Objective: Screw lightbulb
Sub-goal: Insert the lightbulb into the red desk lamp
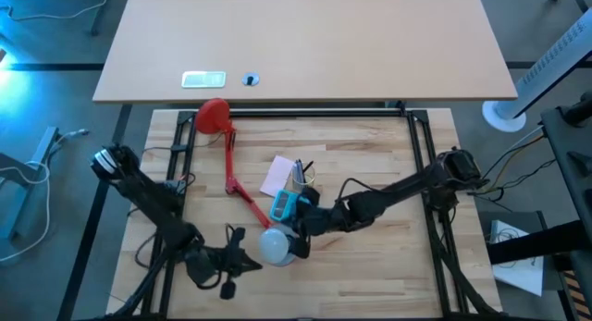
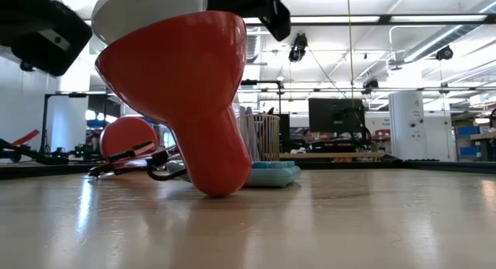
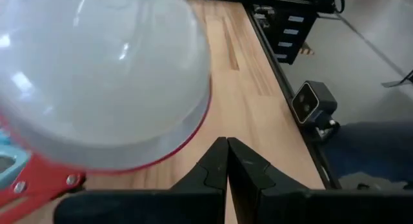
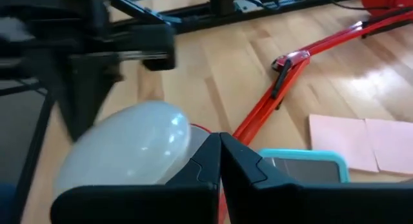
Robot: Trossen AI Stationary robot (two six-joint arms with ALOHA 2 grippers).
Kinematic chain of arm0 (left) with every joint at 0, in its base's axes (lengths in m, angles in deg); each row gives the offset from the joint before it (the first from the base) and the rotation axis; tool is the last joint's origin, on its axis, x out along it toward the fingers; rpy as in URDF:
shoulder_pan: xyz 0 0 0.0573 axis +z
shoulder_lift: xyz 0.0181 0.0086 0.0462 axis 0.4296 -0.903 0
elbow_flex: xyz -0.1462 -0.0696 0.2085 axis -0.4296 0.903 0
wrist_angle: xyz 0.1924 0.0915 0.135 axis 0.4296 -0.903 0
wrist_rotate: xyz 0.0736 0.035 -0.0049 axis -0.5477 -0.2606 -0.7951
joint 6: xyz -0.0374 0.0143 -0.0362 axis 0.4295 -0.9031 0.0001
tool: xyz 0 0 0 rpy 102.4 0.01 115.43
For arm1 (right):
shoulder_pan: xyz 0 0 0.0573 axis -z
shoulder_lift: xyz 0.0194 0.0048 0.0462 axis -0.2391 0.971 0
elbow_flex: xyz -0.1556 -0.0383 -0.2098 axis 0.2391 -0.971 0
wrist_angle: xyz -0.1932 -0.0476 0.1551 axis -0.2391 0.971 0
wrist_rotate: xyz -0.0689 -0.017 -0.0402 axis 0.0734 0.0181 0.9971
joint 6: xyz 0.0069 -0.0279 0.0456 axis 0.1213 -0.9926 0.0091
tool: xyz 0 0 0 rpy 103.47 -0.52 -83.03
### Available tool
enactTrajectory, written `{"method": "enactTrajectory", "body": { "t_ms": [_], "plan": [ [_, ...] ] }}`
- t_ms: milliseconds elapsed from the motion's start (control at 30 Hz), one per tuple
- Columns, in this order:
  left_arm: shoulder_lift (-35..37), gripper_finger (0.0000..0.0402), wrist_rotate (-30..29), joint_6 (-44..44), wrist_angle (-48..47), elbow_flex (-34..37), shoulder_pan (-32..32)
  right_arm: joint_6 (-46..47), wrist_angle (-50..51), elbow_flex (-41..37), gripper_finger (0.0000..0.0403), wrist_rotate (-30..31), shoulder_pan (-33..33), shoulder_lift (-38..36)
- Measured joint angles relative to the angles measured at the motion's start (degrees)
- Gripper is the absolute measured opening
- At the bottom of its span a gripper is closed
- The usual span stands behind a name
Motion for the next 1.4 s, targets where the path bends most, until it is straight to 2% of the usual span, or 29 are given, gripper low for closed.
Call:
{"method": "enactTrajectory", "body": {
  "t_ms": [233,367,967,1400],
  "plan": [
    [-3.1,0.0,-2.7,-5.4,0.0,-3.6,0.8,-1.2,-0.1,0.0,0.0,-0.2,0.0,0.1],
    [-1.4,0.0,-4.6,-4.4,-0.1,-2.0,2.1,-0.8,-0.1,0.0,0.0,-0.5,-1.0,0.1],
    [3.7,0.0,-4.2,-3.2,-0.6,3.6,3.0,1.7,0.4,0.0,0.0,-0.6,-5.4,0.1],
    [3.9,0.0,-9.9,-6.0,0.3,3.9,5.8,4.0,0.1,0.0,0.0,-1.0,-8.0,-0.4]
  ]
}}
